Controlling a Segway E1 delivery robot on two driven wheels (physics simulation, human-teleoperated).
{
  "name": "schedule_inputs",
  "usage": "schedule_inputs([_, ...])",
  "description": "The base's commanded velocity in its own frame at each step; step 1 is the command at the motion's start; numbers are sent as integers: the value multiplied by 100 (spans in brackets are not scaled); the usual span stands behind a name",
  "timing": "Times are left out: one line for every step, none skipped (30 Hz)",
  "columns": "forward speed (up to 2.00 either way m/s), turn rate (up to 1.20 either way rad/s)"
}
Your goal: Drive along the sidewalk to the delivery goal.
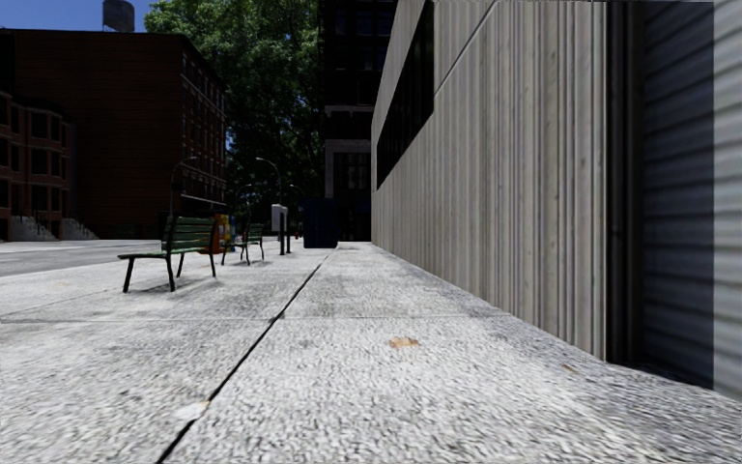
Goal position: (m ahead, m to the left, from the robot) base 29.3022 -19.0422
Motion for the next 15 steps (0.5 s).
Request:
schedule_inputs([200, 0])
schedule_inputs([200, 0])
schedule_inputs([200, 0])
schedule_inputs([200, 10])
schedule_inputs([200, 14])
schedule_inputs([200, 14])
schedule_inputs([200, 15])
schedule_inputs([200, 15])
schedule_inputs([200, 15])
schedule_inputs([200, 15])
schedule_inputs([200, 16])
schedule_inputs([200, 17])
schedule_inputs([200, 14])
schedule_inputs([200, 0])
schedule_inputs([200, 0])
